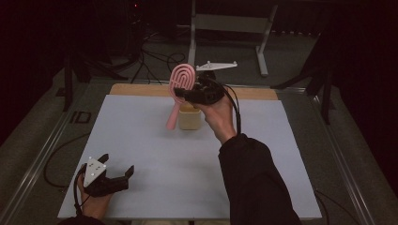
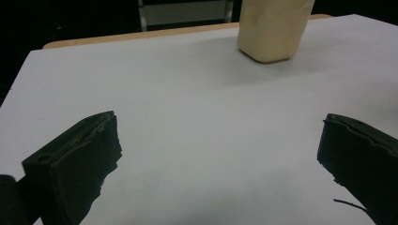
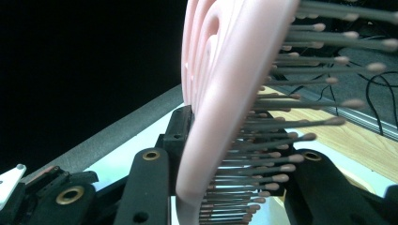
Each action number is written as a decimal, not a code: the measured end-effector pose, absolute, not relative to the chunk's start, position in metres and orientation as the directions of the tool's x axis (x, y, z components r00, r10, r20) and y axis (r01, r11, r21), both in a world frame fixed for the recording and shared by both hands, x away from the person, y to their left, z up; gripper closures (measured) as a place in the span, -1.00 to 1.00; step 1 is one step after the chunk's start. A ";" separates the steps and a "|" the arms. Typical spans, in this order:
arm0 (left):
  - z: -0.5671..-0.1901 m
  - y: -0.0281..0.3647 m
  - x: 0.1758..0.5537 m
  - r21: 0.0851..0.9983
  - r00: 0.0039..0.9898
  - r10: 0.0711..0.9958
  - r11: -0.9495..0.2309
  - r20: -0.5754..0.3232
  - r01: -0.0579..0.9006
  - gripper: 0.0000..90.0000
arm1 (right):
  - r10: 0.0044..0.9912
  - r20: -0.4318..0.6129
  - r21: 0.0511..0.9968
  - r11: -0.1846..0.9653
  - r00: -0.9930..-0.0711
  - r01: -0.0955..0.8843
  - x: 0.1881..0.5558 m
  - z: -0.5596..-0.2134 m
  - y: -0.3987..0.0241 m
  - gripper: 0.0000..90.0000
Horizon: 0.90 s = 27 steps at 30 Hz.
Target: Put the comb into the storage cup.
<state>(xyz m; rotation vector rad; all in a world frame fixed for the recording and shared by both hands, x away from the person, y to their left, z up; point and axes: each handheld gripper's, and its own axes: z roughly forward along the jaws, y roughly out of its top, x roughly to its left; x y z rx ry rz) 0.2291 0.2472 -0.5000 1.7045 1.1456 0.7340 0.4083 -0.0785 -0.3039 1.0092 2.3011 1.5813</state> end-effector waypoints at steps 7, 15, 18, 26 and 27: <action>-0.500 0.248 0.229 0.919 0.386 0.922 -0.136 -0.018 0.370 -1.00 | 0.622 0.231 0.878 0.197 -0.748 0.435 0.412 -0.302 -0.081 0.41; -0.501 0.248 0.229 0.918 0.385 0.923 -0.136 -0.019 0.372 -1.00 | 0.626 0.224 0.880 0.200 -0.747 0.431 0.415 -0.298 -0.080 0.41; -0.500 0.248 0.229 0.919 0.384 0.923 -0.133 -0.021 0.371 -1.00 | 0.629 0.229 0.880 0.192 -0.743 0.434 0.417 -0.296 -0.080 0.41; -0.500 0.248 0.229 0.920 0.384 0.923 -0.130 -0.024 0.371 -1.00 | 0.638 0.221 0.883 0.191 -0.738 0.429 0.421 -0.291 -0.078 0.41; -0.500 0.248 0.229 0.920 0.384 0.923 -0.131 -0.023 0.371 -1.00 | 0.639 0.221 0.883 0.190 -0.737 0.429 0.422 -0.290 -0.078 0.41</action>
